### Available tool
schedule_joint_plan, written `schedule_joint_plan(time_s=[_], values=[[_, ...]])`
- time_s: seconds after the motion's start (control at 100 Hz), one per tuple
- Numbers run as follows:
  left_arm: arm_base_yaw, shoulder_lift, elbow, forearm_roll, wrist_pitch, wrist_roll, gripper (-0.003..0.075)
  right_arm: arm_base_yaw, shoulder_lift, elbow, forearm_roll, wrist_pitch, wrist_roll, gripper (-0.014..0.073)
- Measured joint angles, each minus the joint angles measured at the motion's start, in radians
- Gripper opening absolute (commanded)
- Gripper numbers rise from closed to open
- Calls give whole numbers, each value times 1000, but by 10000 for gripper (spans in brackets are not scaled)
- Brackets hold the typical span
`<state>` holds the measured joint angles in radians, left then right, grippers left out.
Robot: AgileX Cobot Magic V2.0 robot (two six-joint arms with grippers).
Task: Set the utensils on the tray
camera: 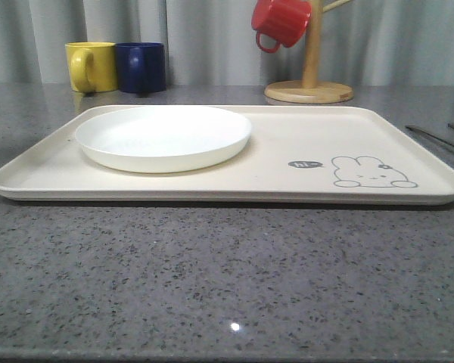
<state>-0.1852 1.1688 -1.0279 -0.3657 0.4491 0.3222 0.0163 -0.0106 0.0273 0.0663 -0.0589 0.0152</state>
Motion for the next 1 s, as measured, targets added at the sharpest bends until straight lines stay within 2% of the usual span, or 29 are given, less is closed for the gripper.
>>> schedule_joint_plan(time_s=[0.2, 0.37, 0.59, 0.68, 0.87, 1.0], values=[[63, -270, 211, 2, -87, 0, 321, 0, 0, 0, 0, 0, 0, -68], [109, -472, 358, 2, -91, 0, 317, 0, 0, 0, 0, 0, 0, -68], [113, -654, 490, 2, -93, 0, 309, 0, 0, 0, 0, 0, 0, -68], [113, -697, 523, 2, -95, 0, 237, 0, 0, 0, 0, 0, 0, -68], [113, -721, 544, 2, -109, 0, -11, 0, 0, 0, 0, -32, 0, -68], [113, -721, 547, 2, -116, 0, -18, 0, 0, 0, 0, -65, 0, -68]])
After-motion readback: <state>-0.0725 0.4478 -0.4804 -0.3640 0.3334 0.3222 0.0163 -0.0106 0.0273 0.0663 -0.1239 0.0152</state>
